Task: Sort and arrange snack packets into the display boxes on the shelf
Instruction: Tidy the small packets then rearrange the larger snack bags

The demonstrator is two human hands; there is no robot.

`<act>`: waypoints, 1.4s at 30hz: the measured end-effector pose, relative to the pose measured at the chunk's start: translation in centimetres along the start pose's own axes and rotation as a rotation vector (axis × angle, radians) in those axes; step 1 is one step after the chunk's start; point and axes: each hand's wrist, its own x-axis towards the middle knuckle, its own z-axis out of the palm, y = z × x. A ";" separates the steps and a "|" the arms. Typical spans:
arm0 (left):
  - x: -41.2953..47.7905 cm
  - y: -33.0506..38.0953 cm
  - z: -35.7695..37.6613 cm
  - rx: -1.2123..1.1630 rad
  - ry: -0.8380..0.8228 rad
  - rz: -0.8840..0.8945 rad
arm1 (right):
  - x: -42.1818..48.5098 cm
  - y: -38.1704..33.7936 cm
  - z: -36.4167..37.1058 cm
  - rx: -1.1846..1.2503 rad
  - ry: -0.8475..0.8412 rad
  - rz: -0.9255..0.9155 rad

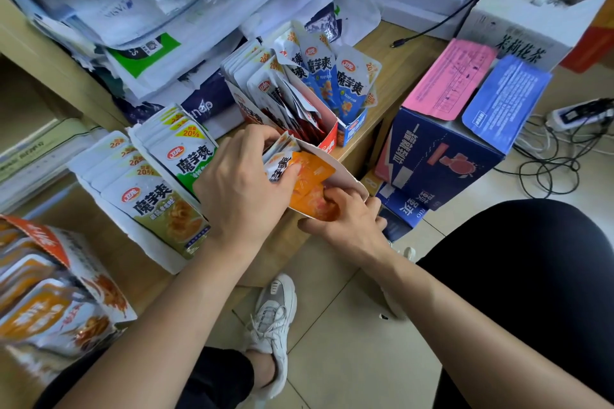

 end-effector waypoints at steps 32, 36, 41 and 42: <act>3.7 -4.8 -1.9 -0.307 -0.099 -0.071 | 2.9 -6.4 -3.1 -0.134 0.105 -0.326; 3.1 -4.0 -2.2 -0.425 -0.033 -0.132 | 2.7 -7.0 -3.4 0.063 0.143 -0.237; 2.9 -2.9 -2.4 -0.549 0.004 -0.249 | 2.1 -8.1 -3.4 0.396 0.097 -0.067; 2.8 -2.7 -2.6 -0.552 0.015 -0.262 | 1.8 -8.3 -3.6 0.436 0.114 -0.063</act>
